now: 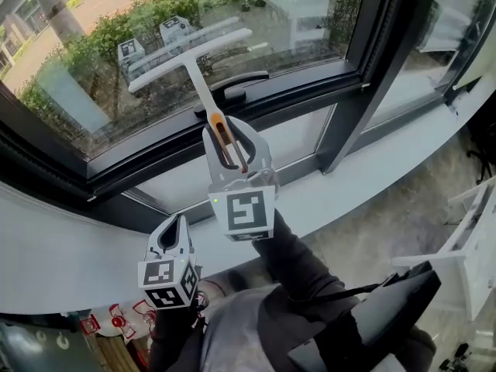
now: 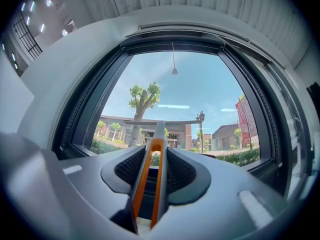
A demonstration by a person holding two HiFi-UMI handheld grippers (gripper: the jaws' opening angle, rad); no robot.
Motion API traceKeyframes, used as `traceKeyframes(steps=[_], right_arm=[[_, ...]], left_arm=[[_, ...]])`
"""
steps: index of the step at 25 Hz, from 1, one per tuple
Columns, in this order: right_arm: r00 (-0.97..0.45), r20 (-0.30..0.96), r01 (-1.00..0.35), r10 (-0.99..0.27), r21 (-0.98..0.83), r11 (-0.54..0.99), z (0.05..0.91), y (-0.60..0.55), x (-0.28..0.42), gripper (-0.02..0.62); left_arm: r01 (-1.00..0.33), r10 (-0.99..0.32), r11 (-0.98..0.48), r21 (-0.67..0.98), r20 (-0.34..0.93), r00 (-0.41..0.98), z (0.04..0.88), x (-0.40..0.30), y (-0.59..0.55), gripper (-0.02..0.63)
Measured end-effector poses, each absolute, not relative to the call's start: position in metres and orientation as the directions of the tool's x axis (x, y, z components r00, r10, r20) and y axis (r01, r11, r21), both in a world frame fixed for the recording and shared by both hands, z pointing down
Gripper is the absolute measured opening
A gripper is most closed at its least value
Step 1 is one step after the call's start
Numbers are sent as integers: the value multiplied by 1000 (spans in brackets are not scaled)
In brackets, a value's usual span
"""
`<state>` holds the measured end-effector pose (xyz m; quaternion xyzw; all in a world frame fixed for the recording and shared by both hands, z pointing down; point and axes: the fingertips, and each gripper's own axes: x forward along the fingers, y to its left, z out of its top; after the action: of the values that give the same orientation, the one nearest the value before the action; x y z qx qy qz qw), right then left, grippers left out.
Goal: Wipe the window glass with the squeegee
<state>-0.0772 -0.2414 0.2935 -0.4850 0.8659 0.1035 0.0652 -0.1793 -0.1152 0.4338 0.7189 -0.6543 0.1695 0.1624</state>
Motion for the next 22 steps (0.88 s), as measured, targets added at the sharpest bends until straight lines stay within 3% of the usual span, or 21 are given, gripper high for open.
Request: traceKeyframes(steps=[22], right_arm=[[-524,-125,-851,-842,79,518,327,-237,-73,130]], left_arm=[[-987,-863,-162,19,483,151,447,-165,-119,0]])
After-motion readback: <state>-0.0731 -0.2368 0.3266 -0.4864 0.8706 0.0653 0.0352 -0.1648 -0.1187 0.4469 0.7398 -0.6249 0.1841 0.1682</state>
